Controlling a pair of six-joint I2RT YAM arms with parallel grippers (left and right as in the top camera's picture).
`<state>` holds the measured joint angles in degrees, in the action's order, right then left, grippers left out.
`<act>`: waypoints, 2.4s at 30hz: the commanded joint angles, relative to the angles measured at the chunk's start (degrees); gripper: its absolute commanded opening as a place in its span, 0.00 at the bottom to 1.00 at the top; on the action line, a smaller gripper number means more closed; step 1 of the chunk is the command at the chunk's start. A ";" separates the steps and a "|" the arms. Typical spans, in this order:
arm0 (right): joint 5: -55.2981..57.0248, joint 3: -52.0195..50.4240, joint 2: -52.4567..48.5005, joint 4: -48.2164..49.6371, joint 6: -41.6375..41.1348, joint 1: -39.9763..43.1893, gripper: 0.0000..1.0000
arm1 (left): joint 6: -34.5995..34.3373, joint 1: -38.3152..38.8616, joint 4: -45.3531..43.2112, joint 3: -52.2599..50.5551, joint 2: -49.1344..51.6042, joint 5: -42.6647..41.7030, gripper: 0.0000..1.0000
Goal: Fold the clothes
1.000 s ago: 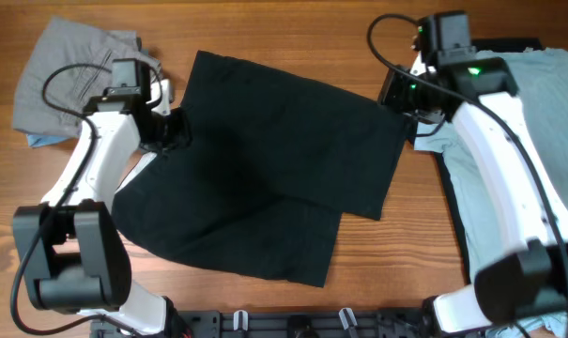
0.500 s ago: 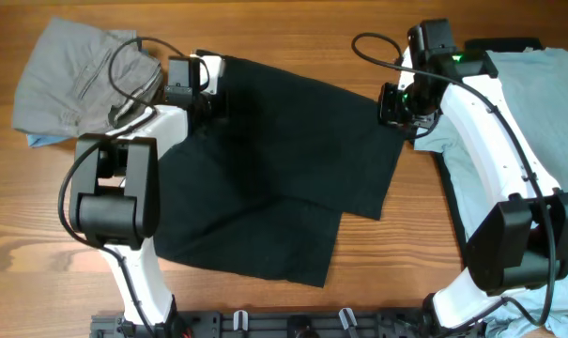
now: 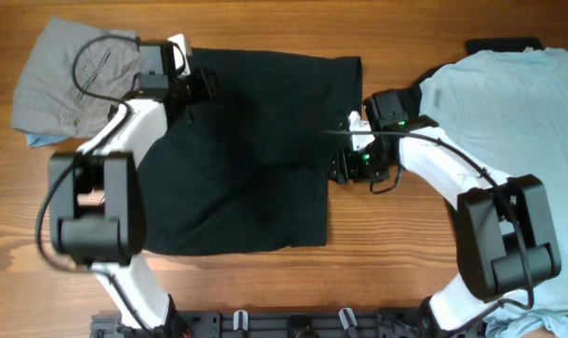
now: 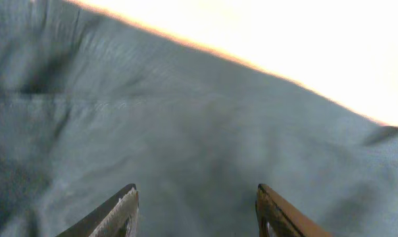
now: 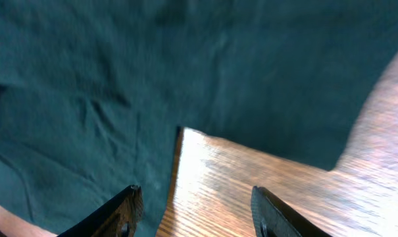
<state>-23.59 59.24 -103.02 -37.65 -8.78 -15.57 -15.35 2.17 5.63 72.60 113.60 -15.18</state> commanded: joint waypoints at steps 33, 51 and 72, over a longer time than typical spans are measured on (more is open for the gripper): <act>-5.68 -8.48 1.01 -2.86 8.55 -9.46 0.59 | 9.16 -0.24 27.98 0.17 -37.75 9.51 0.69; 32.61 0.76 3.93 -33.73 -24.20 3.34 0.04 | 9.18 0.55 28.57 0.17 -36.96 9.27 0.83; 26.73 -1.20 3.93 -37.27 -31.39 4.42 0.04 | 7.15 -5.70 11.89 -0.15 9.07 17.59 0.04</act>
<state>0.47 59.05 -100.09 -74.06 -33.82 -11.42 -4.95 2.02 16.78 73.80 118.56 -5.52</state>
